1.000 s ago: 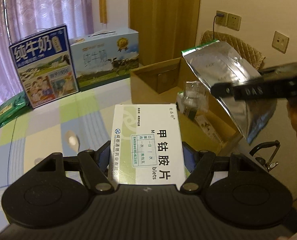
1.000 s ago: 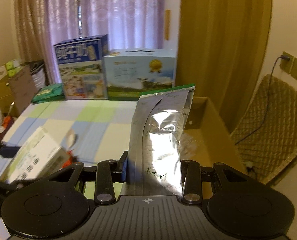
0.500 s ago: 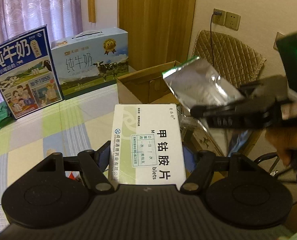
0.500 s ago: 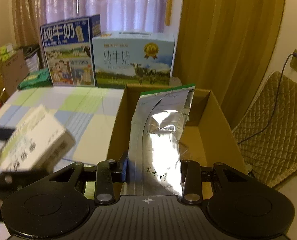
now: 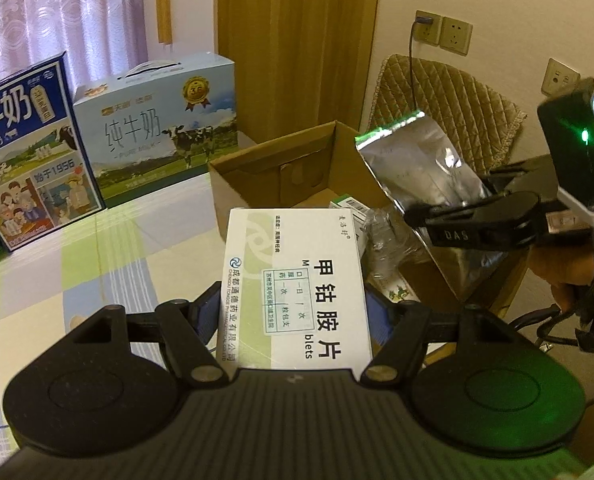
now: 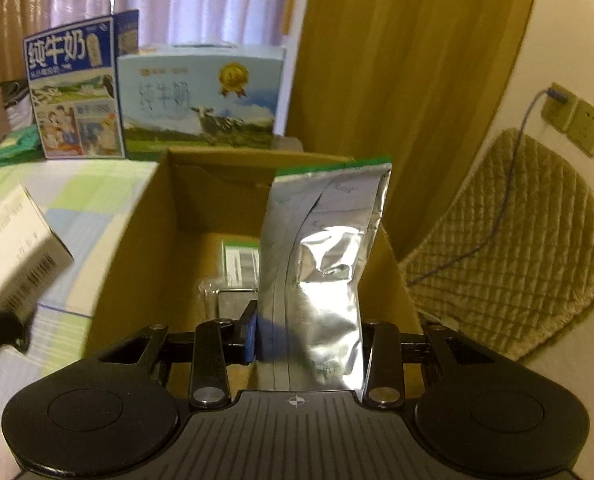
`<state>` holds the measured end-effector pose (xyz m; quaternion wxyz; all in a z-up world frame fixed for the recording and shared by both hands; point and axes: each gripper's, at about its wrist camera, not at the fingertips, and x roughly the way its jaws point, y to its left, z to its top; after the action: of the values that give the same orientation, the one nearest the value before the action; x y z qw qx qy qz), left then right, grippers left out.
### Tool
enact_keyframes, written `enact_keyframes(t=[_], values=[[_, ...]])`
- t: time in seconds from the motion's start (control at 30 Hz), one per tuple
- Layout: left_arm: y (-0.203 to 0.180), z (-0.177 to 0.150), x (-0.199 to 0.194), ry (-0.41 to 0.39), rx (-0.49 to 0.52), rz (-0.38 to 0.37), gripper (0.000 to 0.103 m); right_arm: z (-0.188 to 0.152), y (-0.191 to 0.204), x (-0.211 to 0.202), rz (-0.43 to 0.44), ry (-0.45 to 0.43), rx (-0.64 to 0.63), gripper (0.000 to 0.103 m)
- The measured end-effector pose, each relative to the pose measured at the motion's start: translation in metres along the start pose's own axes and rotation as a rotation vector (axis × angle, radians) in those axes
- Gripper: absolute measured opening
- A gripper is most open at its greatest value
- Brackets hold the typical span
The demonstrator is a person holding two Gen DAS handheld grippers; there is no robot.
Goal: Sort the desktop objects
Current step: 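Carry both items into the cardboard box and open both tools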
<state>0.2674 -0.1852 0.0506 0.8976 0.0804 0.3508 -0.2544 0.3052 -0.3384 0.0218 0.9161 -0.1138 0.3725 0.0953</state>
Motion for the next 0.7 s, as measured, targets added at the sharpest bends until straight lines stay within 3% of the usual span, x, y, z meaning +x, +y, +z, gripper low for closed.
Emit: enact_keyframes(t=[0.23,0.7], values=[[-0.011,0.014,0.009,0.003,0.019,-0.02,0.067,-0.012,-0.012,0.005,0.011,0.039,0.023,0.034],[-0.036,0.035,0.038,0.016,0.034,-0.077,0.067,-0.019,-0.028,0.001,0.061,0.022,0.106,0.034]])
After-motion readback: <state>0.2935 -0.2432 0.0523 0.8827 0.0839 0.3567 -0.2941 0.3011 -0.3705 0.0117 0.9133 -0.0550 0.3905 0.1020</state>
